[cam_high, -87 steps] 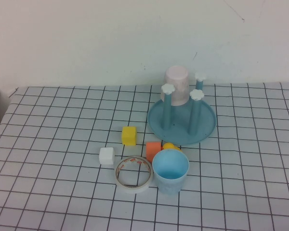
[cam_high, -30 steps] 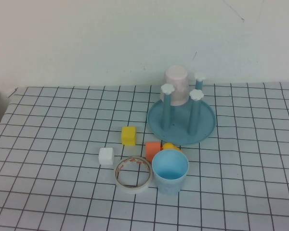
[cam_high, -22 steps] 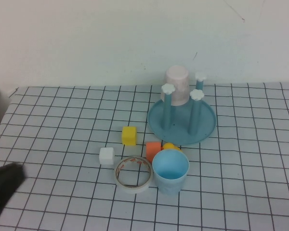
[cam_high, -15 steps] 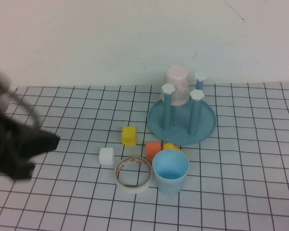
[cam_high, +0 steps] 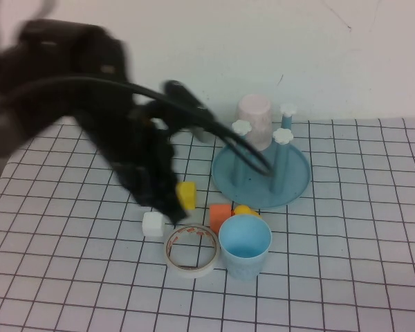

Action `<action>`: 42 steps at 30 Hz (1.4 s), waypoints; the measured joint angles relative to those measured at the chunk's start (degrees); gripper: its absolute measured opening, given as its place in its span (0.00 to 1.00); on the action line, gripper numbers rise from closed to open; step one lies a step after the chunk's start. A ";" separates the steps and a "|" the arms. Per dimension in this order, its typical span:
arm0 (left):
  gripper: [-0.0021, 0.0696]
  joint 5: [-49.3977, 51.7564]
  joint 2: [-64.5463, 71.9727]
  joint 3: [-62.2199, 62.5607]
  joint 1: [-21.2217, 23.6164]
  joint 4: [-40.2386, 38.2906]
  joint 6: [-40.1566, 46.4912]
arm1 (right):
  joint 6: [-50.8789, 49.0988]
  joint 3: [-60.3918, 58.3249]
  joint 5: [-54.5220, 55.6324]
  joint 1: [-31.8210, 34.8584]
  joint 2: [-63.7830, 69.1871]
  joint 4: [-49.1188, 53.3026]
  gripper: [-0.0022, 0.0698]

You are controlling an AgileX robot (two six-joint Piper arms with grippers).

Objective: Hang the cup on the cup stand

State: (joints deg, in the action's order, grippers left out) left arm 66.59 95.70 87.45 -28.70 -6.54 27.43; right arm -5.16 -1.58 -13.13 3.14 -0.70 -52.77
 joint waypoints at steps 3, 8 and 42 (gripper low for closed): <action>0.03 -0.33 5.18 4.38 -4.11 1.18 -0.86 | 0.09 0.00 -0.02 0.00 0.00 0.00 0.03; 0.03 -1.89 11.57 9.45 -7.62 3.92 -4.51 | 0.13 0.00 -0.13 0.00 0.00 0.00 0.03; 0.15 -13.39 28.57 13.33 -7.77 5.62 -23.73 | 12.38 0.00 -0.48 0.00 0.00 0.00 0.03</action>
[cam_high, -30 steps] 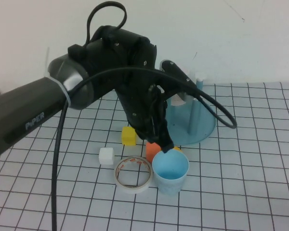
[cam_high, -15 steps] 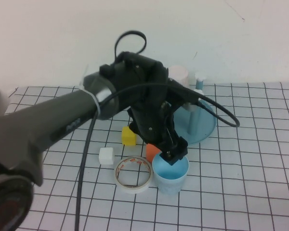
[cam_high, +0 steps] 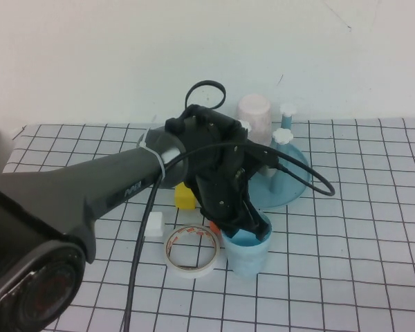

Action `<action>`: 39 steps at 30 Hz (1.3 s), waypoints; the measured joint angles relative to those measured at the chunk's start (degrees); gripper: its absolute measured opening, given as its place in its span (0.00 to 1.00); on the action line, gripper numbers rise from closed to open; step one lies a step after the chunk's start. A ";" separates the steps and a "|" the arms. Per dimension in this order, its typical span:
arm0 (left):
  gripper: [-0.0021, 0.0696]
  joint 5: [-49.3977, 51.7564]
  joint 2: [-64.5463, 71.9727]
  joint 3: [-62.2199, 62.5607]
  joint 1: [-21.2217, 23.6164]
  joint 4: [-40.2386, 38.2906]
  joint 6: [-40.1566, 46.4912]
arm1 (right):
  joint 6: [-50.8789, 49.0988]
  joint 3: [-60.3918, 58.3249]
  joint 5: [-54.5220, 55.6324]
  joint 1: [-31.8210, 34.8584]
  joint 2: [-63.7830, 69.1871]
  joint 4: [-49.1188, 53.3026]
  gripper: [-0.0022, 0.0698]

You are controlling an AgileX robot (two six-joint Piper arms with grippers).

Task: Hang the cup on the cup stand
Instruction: Pick up the cup from the table, then adjust the cup with two arms

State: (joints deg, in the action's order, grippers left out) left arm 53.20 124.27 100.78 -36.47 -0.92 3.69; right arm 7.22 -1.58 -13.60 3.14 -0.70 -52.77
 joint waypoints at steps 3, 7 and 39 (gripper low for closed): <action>0.08 0.00 0.12 0.24 0.00 -1.70 0.52 | 0.14 0.00 0.00 0.00 0.00 0.00 0.03; 0.05 -1.01 -0.29 0.45 0.00 -0.47 1.33 | 0.17 0.00 -0.11 0.00 0.00 0.00 0.03; 0.05 -99.14 -45.22 -60.65 0.00 0.32 3.93 | 31.62 7.36 -17.42 0.00 19.20 -39.42 0.03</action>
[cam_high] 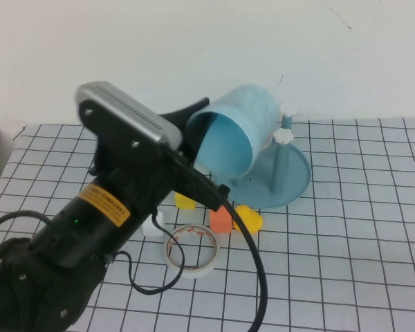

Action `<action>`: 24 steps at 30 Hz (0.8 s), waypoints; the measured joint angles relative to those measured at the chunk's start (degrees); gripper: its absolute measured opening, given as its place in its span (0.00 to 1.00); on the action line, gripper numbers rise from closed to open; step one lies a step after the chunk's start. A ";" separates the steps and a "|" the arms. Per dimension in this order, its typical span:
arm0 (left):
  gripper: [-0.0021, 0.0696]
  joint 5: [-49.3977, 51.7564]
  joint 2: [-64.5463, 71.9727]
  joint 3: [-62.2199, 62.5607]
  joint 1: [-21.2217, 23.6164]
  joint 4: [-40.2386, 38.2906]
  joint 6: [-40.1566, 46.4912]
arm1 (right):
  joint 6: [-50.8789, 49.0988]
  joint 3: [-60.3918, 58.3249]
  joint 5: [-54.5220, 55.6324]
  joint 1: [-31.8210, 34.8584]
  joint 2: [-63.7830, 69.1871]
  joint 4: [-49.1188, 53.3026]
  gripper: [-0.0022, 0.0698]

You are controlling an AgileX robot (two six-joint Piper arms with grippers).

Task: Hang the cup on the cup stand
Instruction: Adjust the cup with two arms

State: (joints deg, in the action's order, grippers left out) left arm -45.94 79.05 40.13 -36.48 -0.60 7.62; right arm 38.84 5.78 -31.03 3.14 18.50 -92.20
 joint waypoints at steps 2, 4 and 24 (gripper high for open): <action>0.05 -3.61 0.00 -0.62 0.00 -0.51 0.09 | 4.66 1.89 -2.98 0.00 7.16 -2.82 0.06; 0.05 -5.81 0.00 -0.76 0.00 -0.42 0.09 | 6.72 4.40 -6.42 0.00 13.83 -3.77 0.15; 0.05 -10.02 0.00 -1.14 -0.09 4.44 0.67 | 1.68 46.74 -24.83 -10.38 62.08 -4.15 0.99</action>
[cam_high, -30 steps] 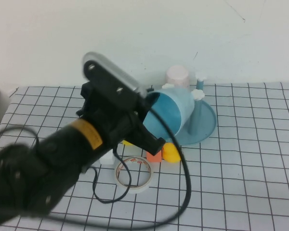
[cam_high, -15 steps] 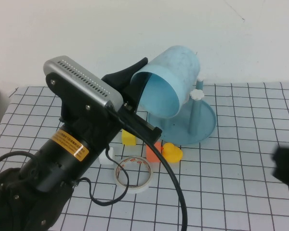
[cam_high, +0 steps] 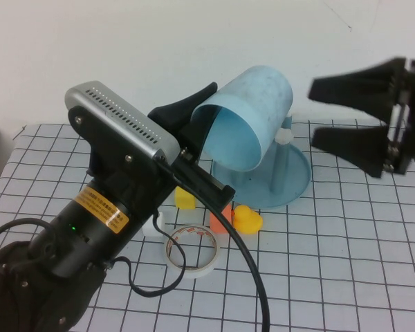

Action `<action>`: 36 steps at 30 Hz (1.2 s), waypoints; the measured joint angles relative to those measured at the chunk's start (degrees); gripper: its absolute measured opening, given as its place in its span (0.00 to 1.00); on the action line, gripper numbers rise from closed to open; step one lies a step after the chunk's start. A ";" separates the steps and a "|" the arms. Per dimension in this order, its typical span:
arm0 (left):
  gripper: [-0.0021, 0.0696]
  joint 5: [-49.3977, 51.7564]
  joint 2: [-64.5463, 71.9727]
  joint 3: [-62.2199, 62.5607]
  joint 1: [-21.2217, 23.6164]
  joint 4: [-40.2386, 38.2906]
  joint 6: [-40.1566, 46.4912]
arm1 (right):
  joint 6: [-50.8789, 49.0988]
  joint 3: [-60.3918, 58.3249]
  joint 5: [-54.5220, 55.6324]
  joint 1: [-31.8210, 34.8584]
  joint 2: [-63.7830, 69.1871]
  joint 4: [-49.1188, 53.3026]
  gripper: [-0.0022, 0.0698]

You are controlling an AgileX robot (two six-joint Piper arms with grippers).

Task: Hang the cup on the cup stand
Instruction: Adjust the cup with two arms

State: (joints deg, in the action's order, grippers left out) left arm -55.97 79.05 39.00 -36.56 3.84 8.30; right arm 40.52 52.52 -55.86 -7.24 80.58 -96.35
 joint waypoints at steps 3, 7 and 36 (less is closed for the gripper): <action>0.05 0.00 0.00 0.00 0.00 0.09 0.00 | -1.15 2.77 3.31 -2.40 0.13 0.00 0.99; 0.05 0.00 0.00 0.00 0.00 0.12 0.11 | -2.77 4.62 5.63 -4.08 0.23 0.00 0.99; 0.05 -1.66 0.00 0.00 -0.03 0.02 0.47 | -13.59 11.49 8.51 -9.93 5.75 0.11 0.99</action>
State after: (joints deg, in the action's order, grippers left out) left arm -57.62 79.05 39.00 -36.60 3.86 8.77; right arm 26.94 64.00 -47.34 -17.17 86.33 -96.24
